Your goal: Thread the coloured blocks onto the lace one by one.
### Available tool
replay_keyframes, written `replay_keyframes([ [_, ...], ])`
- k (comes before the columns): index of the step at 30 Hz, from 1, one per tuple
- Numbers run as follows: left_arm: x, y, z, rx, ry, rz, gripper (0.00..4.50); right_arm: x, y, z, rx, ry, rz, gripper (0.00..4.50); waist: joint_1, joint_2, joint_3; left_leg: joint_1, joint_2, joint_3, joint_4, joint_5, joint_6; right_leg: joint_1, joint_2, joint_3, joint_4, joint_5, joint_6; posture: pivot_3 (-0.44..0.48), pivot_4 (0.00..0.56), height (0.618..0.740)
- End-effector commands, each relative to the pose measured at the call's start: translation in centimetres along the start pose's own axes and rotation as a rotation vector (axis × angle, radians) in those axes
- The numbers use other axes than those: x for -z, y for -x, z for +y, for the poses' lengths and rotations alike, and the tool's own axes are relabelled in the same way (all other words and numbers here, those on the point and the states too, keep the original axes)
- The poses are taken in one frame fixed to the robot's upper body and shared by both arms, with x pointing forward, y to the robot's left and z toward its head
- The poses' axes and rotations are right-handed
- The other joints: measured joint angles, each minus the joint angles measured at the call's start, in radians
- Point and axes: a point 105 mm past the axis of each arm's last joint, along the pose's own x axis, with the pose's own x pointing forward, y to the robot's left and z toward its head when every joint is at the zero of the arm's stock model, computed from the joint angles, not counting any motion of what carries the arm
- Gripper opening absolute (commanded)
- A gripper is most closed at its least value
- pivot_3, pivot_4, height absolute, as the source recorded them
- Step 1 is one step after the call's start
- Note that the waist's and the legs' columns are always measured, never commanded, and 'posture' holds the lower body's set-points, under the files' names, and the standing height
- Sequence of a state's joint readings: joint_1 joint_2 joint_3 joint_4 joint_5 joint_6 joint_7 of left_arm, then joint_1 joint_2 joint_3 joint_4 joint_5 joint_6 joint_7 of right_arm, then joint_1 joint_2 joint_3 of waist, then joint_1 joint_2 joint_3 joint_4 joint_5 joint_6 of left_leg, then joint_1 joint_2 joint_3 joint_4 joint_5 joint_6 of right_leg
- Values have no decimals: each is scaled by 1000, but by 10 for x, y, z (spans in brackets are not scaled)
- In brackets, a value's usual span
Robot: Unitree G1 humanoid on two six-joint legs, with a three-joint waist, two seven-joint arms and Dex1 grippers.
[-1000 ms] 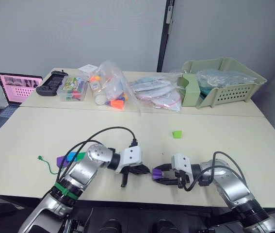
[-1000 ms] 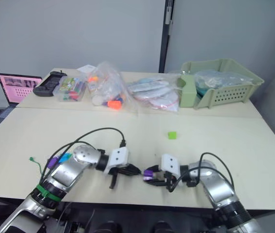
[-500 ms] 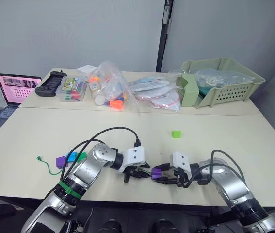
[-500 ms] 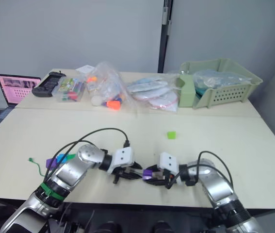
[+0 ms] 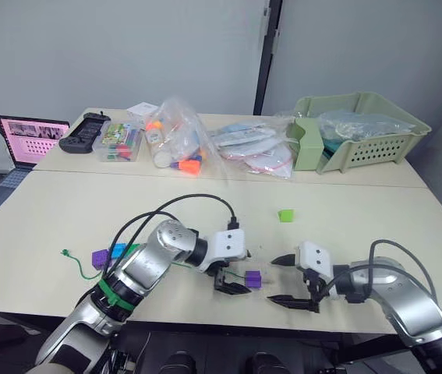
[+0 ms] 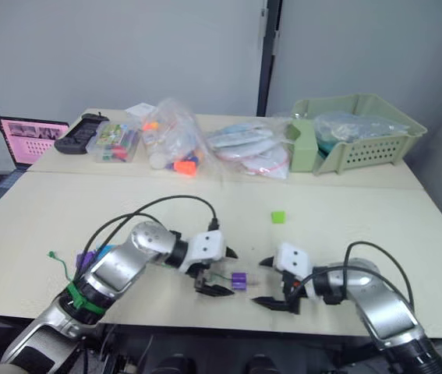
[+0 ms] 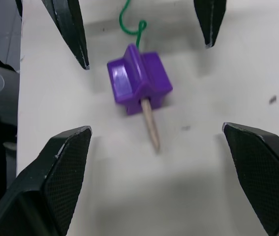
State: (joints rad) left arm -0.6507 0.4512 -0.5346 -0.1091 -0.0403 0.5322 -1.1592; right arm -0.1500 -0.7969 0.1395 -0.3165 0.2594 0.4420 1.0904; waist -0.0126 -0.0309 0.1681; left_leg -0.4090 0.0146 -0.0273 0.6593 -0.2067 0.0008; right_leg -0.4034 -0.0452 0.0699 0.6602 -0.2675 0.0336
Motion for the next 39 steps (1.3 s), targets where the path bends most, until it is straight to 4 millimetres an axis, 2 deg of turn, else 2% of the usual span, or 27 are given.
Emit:
replay_keyframes([
  [1, -11, 1, 0, -9, -34, 36, 4457, -19, 4, 5, 2, 23, -23, 4500, -6, 0, 0, 0, 0, 0, 0, 0, 0, 0, 1, 0, 0, 0, 1, 0, 150, 740],
  [5, -6, -2, 1, -16, -11, 110, 4457, -24, -3, 6, 18, 34, -8, 4500, -8, 0, 0, 0, 1, 0, -1, 0, 0, -1, 1, 0, 0, -1, 1, 0, 150, 740],
  [14, -3, -8, 0, -31, -21, 170, 4457, -20, -7, 2, 45, 31, 35, 4500, 1, 0, 0, -1, 0, 0, 0, 0, 0, -1, 0, 0, -1, -3, 5, 0, 150, 740],
  [18, -5, -12, 0, -35, -8, 157, 3316, -19, -8, 3, 42, 30, 39, 4500, 0, 0, 0, -1, 0, 0, 0, 0, 0, -1, 0, 0, -1, -3, 5, 0, 150, 740],
  [22, -7, -14, -1, -34, -1, 151, 1930, -18, -8, 2, 43, 28, 41, 4500, 0, 0, 0, -1, 0, 0, 0, 0, 0, -1, 0, 0, -1, -3, 5, 0, 150, 740],
  [24, -7, -14, -2, -28, 6, 146, 1373, -15, -8, 0, 49, 25, 48, 4500, 0, 0, 0, -1, 0, 0, 0, 0, 0, -1, 0, 0, -1, -3, 5, 0, 150, 740],
  [34, -7, -13, -3, -4, -12, 141, 1360, -11, -18, -6, 53, 45, 27, 4500, -1, 0, 0, -1, 0, 0, 0, 0, 0, -1, 0, 0, -1, -3, 5, 0, 150, 740],
  [35, -7, -12, -3, -2, -15, 141, 1360, -10, -19, -7, 53, 48, 26, 3971, -1, 0, 0, -1, 0, 0, 0, 0, 0, -1, 0, 0, -1, -3, 5, 0, 150, 740],
  [39, -7, -12, -3, -1, -21, 142, 1360, -3, -22, -12, 55, 52, 33, 2679, 0, 0, 0, -1, 0, 0, 0, 0, 0, -1, 0, 0, -1, -2, 4, 0, 150, 740],
])
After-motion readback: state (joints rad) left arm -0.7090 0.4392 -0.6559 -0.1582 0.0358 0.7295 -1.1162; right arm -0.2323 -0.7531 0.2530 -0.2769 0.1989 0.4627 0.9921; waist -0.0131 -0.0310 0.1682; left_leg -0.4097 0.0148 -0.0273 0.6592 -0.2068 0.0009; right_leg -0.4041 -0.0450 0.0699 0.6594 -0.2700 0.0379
